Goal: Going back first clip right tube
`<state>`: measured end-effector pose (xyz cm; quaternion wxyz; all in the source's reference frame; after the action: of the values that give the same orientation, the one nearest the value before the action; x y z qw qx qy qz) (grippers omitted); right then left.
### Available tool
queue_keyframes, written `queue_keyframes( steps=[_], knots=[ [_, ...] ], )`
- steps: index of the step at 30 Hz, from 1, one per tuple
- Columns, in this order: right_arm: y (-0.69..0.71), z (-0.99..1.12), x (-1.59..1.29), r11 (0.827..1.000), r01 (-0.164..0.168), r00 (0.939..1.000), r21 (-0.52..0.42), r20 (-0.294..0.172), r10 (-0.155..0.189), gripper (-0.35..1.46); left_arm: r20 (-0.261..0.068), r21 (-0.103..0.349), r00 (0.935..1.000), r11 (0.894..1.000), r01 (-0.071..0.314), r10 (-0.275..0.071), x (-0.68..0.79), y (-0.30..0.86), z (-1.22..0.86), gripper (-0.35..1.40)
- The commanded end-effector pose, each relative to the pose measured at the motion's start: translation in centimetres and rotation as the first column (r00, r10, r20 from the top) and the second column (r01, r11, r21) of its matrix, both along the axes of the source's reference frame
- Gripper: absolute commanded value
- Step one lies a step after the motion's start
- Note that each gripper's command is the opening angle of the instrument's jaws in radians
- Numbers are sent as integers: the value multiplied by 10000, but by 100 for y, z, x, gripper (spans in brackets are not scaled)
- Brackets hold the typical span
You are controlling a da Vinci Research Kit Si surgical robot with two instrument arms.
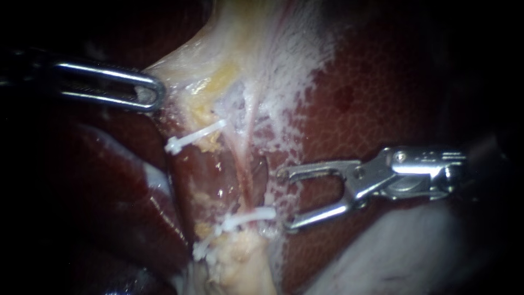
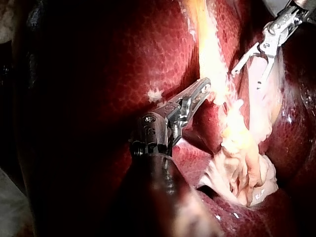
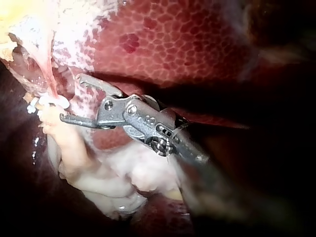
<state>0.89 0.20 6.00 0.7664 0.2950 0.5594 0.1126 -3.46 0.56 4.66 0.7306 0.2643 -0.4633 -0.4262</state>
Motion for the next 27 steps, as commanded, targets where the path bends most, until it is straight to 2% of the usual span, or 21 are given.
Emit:
queue_keyframes(
  steps=[1,6,17,21,27],
  knots=[
    [2,-3,-5,10000,-11,10000,9,-1,11,60,-5,-3,10000,10000,3,-3,0,0,0,-35],
    [10,-11,-18,10000,20,10000,20,-32,-20,60,-28,-19,10000,10000,29,-29,-1,-1,1,-35],
    [8,-13,-20,10000,25,10000,22,-35,-25,60,-23,-54,10000,10000,8,-8,-2,-2,12,-35],
    [8,-14,-22,10000,36,10000,24,-41,-36,60,25,-165,10000,9998,-54,54,-5,-8,28,-35],
    [9,-15,-25,10000,15,10000,24,-31,-15,60,-71,115,9996,9996,-269,269,-25,-25,68,-35]
  ],
)
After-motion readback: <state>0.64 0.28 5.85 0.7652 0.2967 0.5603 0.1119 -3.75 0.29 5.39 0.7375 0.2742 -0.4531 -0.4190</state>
